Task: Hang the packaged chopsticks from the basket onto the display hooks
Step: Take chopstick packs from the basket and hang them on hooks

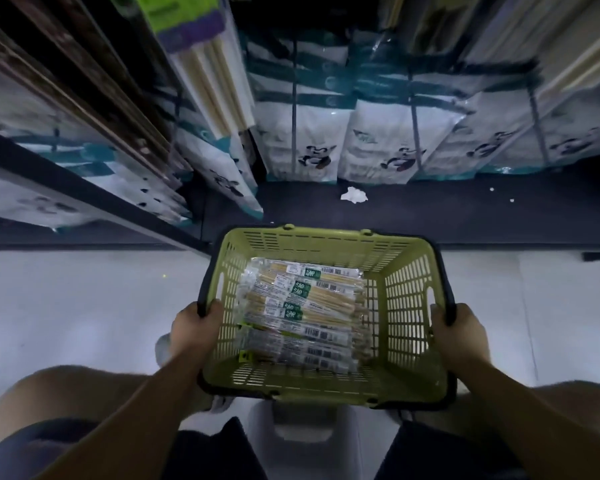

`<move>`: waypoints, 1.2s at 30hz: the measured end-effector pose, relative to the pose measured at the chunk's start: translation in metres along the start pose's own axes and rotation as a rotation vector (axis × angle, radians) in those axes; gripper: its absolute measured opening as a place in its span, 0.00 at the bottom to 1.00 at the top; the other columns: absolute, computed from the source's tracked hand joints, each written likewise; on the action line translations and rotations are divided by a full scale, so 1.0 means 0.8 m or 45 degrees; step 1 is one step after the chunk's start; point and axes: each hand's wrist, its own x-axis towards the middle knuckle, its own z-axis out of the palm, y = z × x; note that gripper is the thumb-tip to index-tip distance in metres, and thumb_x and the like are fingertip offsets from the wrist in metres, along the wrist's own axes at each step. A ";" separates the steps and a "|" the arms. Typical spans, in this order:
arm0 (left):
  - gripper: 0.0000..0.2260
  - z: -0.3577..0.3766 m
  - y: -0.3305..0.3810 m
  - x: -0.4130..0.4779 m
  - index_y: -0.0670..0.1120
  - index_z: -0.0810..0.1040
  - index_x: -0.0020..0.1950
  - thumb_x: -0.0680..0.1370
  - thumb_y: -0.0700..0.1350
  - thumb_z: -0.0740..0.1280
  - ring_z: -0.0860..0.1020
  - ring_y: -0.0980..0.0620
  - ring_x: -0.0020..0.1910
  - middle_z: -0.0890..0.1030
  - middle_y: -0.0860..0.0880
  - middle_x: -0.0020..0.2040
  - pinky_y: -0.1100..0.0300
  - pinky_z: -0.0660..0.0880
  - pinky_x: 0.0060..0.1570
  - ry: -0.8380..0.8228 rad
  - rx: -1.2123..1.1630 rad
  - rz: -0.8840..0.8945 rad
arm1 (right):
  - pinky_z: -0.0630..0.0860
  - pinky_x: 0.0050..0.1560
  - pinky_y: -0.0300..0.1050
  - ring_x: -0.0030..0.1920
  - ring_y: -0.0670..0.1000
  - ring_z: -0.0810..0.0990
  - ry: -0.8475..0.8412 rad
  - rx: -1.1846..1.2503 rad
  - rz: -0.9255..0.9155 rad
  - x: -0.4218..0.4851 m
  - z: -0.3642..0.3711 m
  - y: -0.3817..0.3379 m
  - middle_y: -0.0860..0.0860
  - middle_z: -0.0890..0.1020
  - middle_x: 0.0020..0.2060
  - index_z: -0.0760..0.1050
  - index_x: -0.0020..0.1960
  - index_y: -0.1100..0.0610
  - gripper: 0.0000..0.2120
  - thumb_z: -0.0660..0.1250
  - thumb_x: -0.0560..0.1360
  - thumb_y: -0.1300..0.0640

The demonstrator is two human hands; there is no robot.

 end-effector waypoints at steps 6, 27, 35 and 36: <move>0.16 0.085 -0.054 0.078 0.41 0.80 0.49 0.80 0.54 0.65 0.80 0.37 0.43 0.82 0.40 0.41 0.50 0.75 0.43 0.062 -0.085 -0.045 | 0.68 0.31 0.45 0.35 0.55 0.77 0.023 -0.059 -0.061 0.062 0.100 0.020 0.50 0.77 0.36 0.71 0.47 0.55 0.15 0.61 0.81 0.44; 0.17 0.121 -0.071 0.100 0.46 0.76 0.39 0.79 0.57 0.62 0.78 0.42 0.34 0.77 0.46 0.33 0.56 0.70 0.33 0.073 -0.222 0.074 | 0.75 0.46 0.43 0.46 0.52 0.81 -0.082 -0.092 -0.695 0.013 0.180 -0.097 0.51 0.84 0.48 0.80 0.54 0.54 0.06 0.66 0.79 0.58; 0.17 0.133 -0.081 0.111 0.48 0.73 0.36 0.77 0.58 0.63 0.74 0.48 0.30 0.74 0.50 0.31 0.58 0.68 0.31 0.068 -0.390 0.062 | 0.73 0.63 0.49 0.66 0.55 0.73 -0.644 -0.635 -0.933 0.025 0.306 -0.080 0.53 0.77 0.68 0.73 0.71 0.52 0.22 0.68 0.80 0.46; 0.17 0.134 -0.083 0.113 0.49 0.72 0.35 0.77 0.59 0.64 0.73 0.48 0.29 0.74 0.50 0.30 0.58 0.68 0.31 0.067 -0.402 0.068 | 0.70 0.66 0.51 0.70 0.56 0.69 -0.623 -0.690 -0.973 0.029 0.319 -0.079 0.53 0.73 0.71 0.69 0.75 0.51 0.27 0.68 0.79 0.43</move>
